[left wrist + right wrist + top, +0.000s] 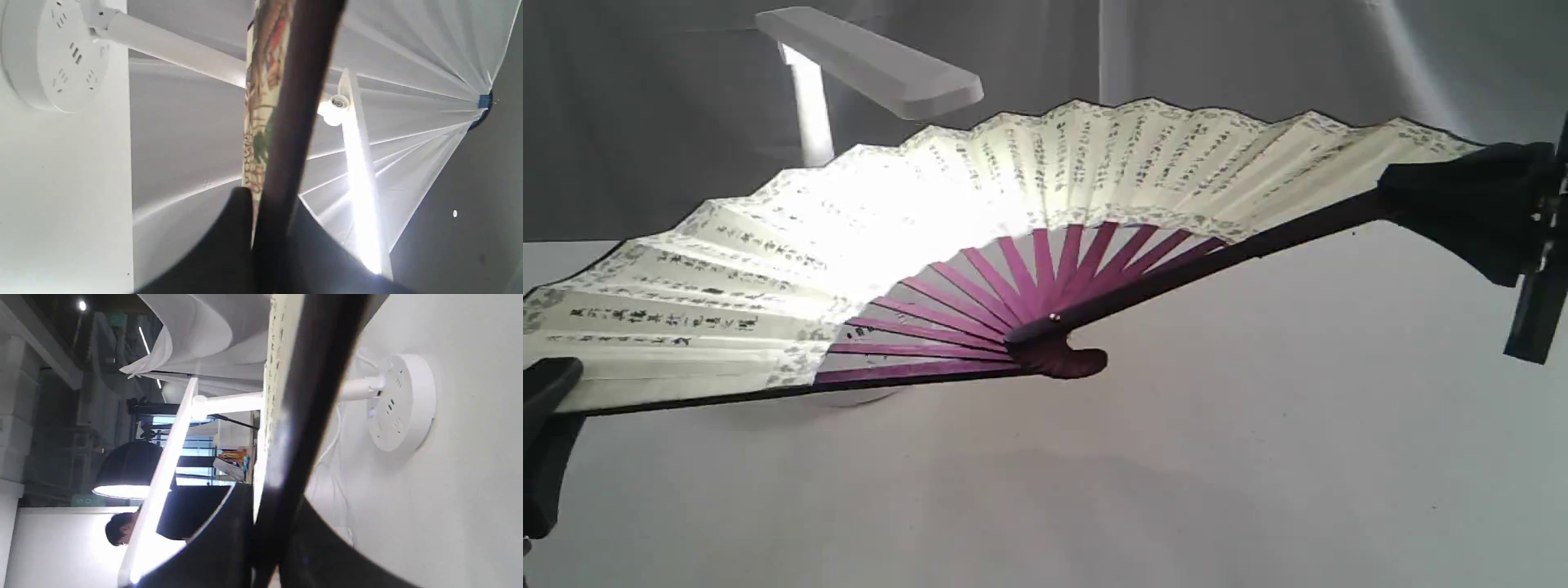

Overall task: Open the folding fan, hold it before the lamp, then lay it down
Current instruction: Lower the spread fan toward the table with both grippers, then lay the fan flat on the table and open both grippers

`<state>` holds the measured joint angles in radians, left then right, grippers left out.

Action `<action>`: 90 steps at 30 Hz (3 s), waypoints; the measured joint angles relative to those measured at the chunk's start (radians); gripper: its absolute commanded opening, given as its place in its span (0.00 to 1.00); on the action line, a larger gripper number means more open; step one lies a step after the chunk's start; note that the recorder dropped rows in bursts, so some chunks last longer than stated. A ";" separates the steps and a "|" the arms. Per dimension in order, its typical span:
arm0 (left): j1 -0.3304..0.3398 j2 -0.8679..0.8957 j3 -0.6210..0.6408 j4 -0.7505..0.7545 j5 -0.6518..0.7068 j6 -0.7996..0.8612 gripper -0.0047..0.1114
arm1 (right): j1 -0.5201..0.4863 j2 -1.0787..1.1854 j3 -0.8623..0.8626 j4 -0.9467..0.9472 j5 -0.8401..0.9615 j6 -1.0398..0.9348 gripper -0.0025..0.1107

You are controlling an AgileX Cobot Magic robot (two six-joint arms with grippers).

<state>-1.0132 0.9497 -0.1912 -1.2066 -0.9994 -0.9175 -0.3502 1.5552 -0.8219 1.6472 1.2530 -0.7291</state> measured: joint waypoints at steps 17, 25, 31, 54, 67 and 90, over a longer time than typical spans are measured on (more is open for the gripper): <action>0.000 0.099 -0.013 -0.047 0.049 0.002 0.04 | 0.000 0.010 0.000 -0.084 -0.107 0.051 0.02; 0.000 0.262 -0.077 -0.044 0.049 -0.050 0.04 | -0.038 0.010 0.000 -0.124 -0.164 0.085 0.02; 0.000 0.356 -0.131 -0.029 0.049 -0.066 0.04 | -0.090 0.010 0.000 -0.161 -0.170 0.104 0.02; 0.000 0.741 -0.353 -0.005 0.049 -0.091 0.04 | -0.178 0.034 0.000 -0.333 -0.371 0.194 0.02; 0.000 0.884 -0.396 0.017 0.049 -0.143 0.05 | -0.178 0.162 0.000 -0.356 -0.432 0.194 0.02; 0.002 0.934 -0.399 0.005 -0.003 -0.140 0.47 | -0.193 0.165 0.000 -0.431 -0.602 0.141 0.27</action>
<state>-1.0112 1.8835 -0.5898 -1.2017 -1.0026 -1.0572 -0.5433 1.7200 -0.8219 1.2167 0.6508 -0.5876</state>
